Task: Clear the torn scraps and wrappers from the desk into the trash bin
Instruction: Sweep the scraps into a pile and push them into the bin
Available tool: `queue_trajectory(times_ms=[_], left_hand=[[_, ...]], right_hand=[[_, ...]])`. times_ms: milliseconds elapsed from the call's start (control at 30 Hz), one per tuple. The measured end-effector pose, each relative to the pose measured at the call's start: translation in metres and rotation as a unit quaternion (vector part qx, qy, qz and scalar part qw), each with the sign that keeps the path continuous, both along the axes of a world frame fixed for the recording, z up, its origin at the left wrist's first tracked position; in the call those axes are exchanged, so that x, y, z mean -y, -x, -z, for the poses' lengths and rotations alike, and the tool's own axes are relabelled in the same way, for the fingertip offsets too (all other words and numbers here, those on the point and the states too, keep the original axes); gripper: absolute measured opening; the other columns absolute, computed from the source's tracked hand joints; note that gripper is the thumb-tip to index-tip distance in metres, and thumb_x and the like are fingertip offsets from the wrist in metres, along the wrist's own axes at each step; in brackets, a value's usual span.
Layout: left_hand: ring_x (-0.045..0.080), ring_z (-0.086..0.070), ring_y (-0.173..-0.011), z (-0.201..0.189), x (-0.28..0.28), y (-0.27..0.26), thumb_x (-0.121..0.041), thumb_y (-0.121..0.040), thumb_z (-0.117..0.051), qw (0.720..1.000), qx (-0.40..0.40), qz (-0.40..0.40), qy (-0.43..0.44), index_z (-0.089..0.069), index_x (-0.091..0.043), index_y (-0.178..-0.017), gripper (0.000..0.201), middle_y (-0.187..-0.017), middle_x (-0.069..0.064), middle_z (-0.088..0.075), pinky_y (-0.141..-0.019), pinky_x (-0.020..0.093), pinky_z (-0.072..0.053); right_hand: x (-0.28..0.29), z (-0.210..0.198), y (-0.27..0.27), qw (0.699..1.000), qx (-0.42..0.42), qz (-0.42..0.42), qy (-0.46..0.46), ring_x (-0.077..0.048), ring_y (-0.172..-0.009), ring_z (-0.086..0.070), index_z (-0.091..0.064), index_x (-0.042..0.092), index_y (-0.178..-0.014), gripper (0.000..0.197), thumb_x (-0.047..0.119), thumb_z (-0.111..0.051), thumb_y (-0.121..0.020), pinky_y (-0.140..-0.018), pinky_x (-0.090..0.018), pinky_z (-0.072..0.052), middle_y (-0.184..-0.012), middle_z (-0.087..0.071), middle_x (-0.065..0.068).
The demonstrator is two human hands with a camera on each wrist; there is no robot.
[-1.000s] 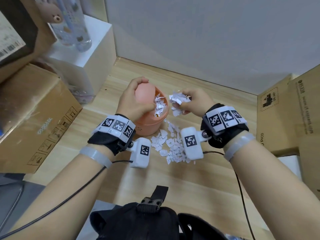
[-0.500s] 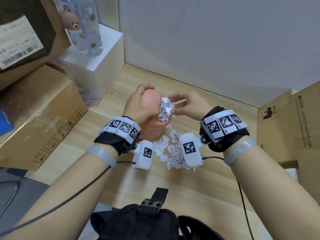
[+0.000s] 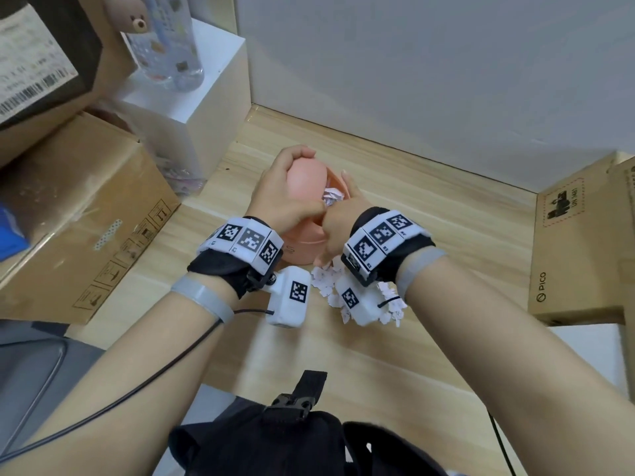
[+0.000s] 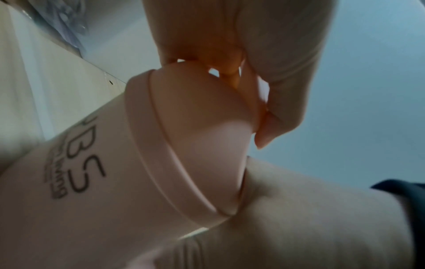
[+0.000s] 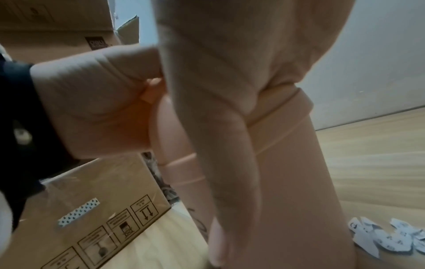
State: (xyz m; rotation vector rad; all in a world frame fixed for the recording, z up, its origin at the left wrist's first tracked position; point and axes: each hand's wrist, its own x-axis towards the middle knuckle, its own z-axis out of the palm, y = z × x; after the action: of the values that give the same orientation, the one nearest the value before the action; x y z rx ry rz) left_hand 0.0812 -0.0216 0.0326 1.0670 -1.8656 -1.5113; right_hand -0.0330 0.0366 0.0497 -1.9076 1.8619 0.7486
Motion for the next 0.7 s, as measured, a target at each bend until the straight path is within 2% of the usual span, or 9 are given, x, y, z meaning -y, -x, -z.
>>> queue_trajectory(times_ms=[133, 200, 300, 367, 400, 467, 567, 633, 700], left_hand=[[0.006, -0.046, -0.109, -0.002, -0.001, 0.000, -0.018, -0.050, -0.072, 1.000, -0.002, 0.004, 0.013, -0.045, -0.037, -0.109, 0.068, -0.115, -0.023, -0.044, -0.076, 0.001, -0.036], [0.004, -0.046, -0.108, -0.002, -0.002, 0.000, -0.018, -0.049, -0.072, 1.000, -0.008, 0.002, 0.021, -0.046, -0.035, -0.109, 0.068, -0.113, -0.026, -0.045, -0.076, -0.003, -0.035], [0.005, -0.045, -0.111, -0.001, -0.002, 0.000, -0.018, -0.051, -0.073, 1.000, -0.010, -0.005, 0.026, -0.045, -0.035, -0.109, 0.066, -0.114, -0.026, -0.045, -0.081, 0.004, -0.035], [0.008, -0.045, -0.112, 0.000, -0.002, 0.000, -0.008, -0.056, -0.074, 0.999, -0.005, -0.011, 0.030, -0.046, -0.034, -0.109, 0.066, -0.119, -0.018, -0.047, -0.077, 0.004, -0.035], [0.009, -0.044, -0.112, 0.000, -0.002, 0.001, -0.003, -0.058, -0.074, 0.999, -0.003, -0.015, 0.032, -0.046, -0.033, -0.109, 0.066, -0.121, -0.013, -0.047, -0.074, 0.001, -0.036], [0.009, -0.044, -0.110, -0.001, -0.003, 0.002, -0.001, -0.058, -0.072, 0.999, -0.006, -0.016, 0.031, -0.047, -0.030, -0.111, 0.066, -0.121, -0.010, -0.046, -0.069, -0.006, -0.035], [0.006, -0.045, -0.109, -0.002, -0.004, 0.002, -0.010, -0.052, -0.071, 0.999, -0.007, -0.024, 0.025, -0.047, -0.030, -0.111, 0.067, -0.120, -0.013, -0.046, -0.071, -0.006, -0.035], [0.006, -0.045, -0.109, -0.001, -0.005, 0.003, -0.004, -0.056, -0.074, 0.999, -0.007, -0.031, 0.028, -0.048, -0.028, -0.114, 0.067, -0.120, -0.013, -0.046, -0.073, -0.004, -0.036], [0.004, -0.045, -0.106, -0.001, -0.006, 0.003, 0.002, -0.061, -0.072, 0.999, -0.002, -0.033, 0.040, -0.049, -0.021, -0.118, 0.066, -0.119, -0.013, -0.045, -0.073, -0.005, -0.035]], right_hand=[[-0.002, 0.000, 0.009, 0.999, 0.030, -0.008, 0.015, -0.021, -0.120, -0.050, -0.062, 0.016, -0.110, 0.055, 0.058, -0.055, -0.075, -0.109, -0.050, 0.022, -0.104, -0.069, -0.003], [-0.007, -0.007, 0.017, 0.994, 0.084, 0.018, 0.071, -0.017, -0.114, -0.053, -0.064, 0.021, -0.106, 0.040, 0.049, -0.056, -0.079, -0.111, -0.049, 0.018, -0.103, -0.068, 0.002], [-0.028, -0.016, 0.035, 0.935, 0.251, 0.117, 0.222, -0.011, -0.106, -0.057, -0.067, 0.026, -0.099, 0.024, 0.034, -0.067, -0.076, -0.115, -0.043, -0.006, -0.104, -0.068, 0.007], [-0.050, -0.011, 0.046, 0.870, 0.344, 0.223, 0.274, -0.015, -0.101, -0.059, -0.068, 0.022, -0.096, 0.025, 0.025, -0.073, -0.073, -0.099, -0.028, -0.036, -0.103, -0.068, 0.003], [-0.061, -0.005, 0.051, 0.846, 0.361, 0.273, 0.283, -0.017, -0.098, -0.059, -0.068, 0.021, -0.098, 0.027, 0.022, -0.075, -0.071, -0.085, -0.022, -0.040, -0.104, -0.067, 0.000], [-0.082, 0.014, 0.060, 0.833, 0.338, 0.355, 0.259, -0.018, -0.095, -0.056, -0.063, 0.021, -0.108, 0.041, 0.021, -0.077, -0.069, -0.075, -0.022, -0.039, -0.114, -0.061, -0.004], [-0.113, 0.049, 0.071, 0.863, 0.235, 0.432, 0.116, -0.023, -0.113, -0.046, -0.040, 0.028, -0.131, 0.079, 0.029, -0.081, -0.063, -0.090, -0.033, -0.043, -0.134, -0.038, -0.009], [-0.134, 0.070, 0.069, 0.880, 0.150, 0.448, 0.043, -0.031, -0.119, -0.039, -0.027, 0.035, -0.135, 0.100, 0.034, -0.085, -0.054, -0.096, -0.044, -0.044, -0.132, -0.028, -0.010], [-0.148, 0.085, 0.061, 0.882, 0.111, 0.457, 0.025, -0.034, -0.114, -0.041, -0.023, 0.037, -0.133, 0.107, 0.032, -0.087, -0.048, -0.090, -0.045, -0.048, -0.127, -0.025, -0.010]])
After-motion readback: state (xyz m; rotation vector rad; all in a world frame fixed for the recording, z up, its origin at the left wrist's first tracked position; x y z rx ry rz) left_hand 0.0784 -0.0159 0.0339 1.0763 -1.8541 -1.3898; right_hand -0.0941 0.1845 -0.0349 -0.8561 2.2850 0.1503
